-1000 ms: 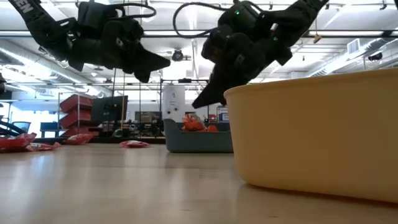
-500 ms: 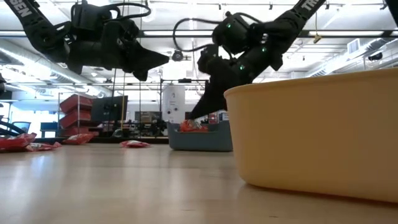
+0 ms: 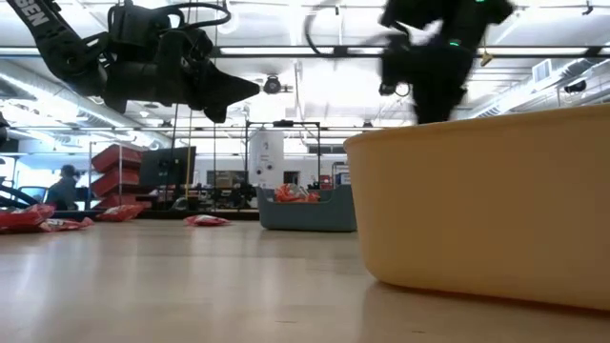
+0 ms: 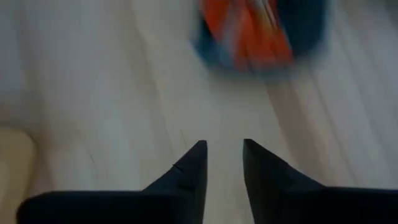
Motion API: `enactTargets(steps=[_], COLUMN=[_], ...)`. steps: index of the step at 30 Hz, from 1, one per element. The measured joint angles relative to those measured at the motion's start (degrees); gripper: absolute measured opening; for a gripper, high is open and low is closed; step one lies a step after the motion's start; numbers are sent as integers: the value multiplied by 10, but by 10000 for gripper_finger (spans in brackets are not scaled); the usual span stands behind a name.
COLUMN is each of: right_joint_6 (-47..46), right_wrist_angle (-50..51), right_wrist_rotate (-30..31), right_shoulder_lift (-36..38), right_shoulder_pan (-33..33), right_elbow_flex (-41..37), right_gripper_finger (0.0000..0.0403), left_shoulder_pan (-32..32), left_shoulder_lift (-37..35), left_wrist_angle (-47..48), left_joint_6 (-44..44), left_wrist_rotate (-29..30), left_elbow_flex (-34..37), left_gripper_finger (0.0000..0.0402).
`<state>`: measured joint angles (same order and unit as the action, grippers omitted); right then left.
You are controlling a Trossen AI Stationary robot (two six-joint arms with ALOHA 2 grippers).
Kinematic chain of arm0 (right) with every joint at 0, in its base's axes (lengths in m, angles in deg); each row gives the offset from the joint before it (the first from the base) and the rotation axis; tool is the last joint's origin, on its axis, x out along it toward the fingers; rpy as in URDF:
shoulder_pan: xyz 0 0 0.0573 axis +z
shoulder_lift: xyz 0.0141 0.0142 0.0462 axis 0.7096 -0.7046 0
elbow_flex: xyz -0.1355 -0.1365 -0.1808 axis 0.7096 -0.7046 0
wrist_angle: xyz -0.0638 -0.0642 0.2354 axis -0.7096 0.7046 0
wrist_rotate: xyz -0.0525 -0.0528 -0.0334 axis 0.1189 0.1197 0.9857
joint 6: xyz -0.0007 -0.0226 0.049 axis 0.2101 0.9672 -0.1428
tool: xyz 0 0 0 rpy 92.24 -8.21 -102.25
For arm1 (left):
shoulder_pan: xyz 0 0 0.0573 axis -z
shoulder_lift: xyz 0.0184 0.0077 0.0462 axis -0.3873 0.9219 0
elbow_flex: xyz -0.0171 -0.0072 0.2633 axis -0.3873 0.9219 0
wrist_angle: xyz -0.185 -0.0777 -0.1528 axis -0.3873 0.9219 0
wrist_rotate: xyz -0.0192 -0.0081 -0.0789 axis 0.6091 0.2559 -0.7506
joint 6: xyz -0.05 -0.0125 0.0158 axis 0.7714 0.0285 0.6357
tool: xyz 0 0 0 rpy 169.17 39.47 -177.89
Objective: Sort candy
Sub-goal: Put the orange chocolate into the blue bin
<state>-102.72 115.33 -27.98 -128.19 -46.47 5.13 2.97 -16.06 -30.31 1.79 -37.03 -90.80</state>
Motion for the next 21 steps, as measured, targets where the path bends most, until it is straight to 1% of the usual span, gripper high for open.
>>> enactTargets(steps=[2,4,9,14,17,21], right_joint_6=[-63,-118,-208,-245,-260,-266], right_wrist_angle=[65,103,142,142,139,145], right_wrist_rotate=[10,12,8,-7,-8,-9], right_shoulder_lift=[12,23,42,46,46,46], right_shoulder_pan=[9,15,17,5,1,-1], right_elbow_flex=[-19,-45,-121,-180,-203,-224], right_gripper_finger=[108,120,137,134,129,132], left_shoulder_pan=[0,0,0,0,0,0], left_shoulder_lift=[0,0,0,0,0,0], left_wrist_angle=[0,1,3,3,3,3], left_joint_6=[0,0,-1,-7,-7,-7], left_wrist_rotate=[0,0,0,0,0,0], left_elbow_flex=[0,0,0,0,0,0], left_gripper_finger=[0,0,0,0,0,0])
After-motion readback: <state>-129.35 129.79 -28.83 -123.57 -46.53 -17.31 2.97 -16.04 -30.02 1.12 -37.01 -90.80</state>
